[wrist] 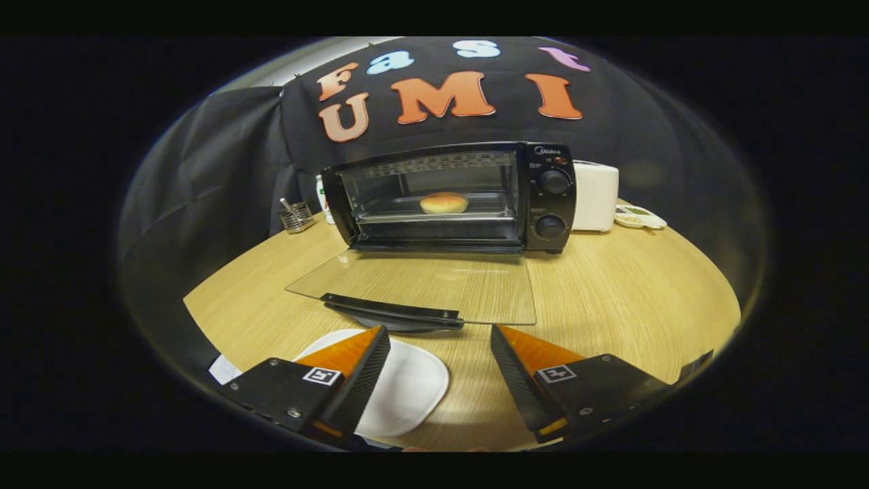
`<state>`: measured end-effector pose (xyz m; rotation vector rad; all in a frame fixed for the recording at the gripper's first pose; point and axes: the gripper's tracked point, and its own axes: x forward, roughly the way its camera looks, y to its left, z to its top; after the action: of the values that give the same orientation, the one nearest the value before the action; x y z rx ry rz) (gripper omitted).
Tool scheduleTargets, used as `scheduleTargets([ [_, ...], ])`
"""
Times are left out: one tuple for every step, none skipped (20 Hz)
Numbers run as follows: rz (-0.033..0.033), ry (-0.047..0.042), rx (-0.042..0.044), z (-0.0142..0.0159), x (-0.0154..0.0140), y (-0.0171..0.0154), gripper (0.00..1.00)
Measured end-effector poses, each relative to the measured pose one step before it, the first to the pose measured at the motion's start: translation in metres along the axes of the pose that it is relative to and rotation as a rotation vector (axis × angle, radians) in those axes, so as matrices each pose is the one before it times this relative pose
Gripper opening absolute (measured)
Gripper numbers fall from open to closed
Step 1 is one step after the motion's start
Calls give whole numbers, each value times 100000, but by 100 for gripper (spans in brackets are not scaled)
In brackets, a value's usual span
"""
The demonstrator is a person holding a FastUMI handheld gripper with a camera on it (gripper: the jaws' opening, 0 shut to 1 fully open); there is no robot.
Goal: Open the toaster oven, put the food inside, and close the toaster oven door.
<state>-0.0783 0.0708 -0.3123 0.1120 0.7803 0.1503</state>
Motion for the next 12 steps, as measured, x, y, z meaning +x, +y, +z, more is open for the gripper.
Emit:
scheduleTargets([
  [-152,-1190,-513,489,-207,6,89],
  [-345,-2010,-618,653,-163,76,89],
  [-453,-2448,-944,812,-176,-12,89],
  [-491,-1934,-1022,626,-41,-22,90],
  [-540,-1891,-987,577,-33,-77,89],
  [-573,-1536,-721,613,40,-53,89],
  [-515,-1225,-570,550,53,-48,89],
  [-404,-1727,-528,677,33,-47,89],
  [-115,-2362,-791,693,-10,-35,89],
  [-241,-2450,256,753,245,-101,89],
  [-414,-993,729,319,170,-76,89],
  [-417,-1197,174,520,211,-32,89],
])
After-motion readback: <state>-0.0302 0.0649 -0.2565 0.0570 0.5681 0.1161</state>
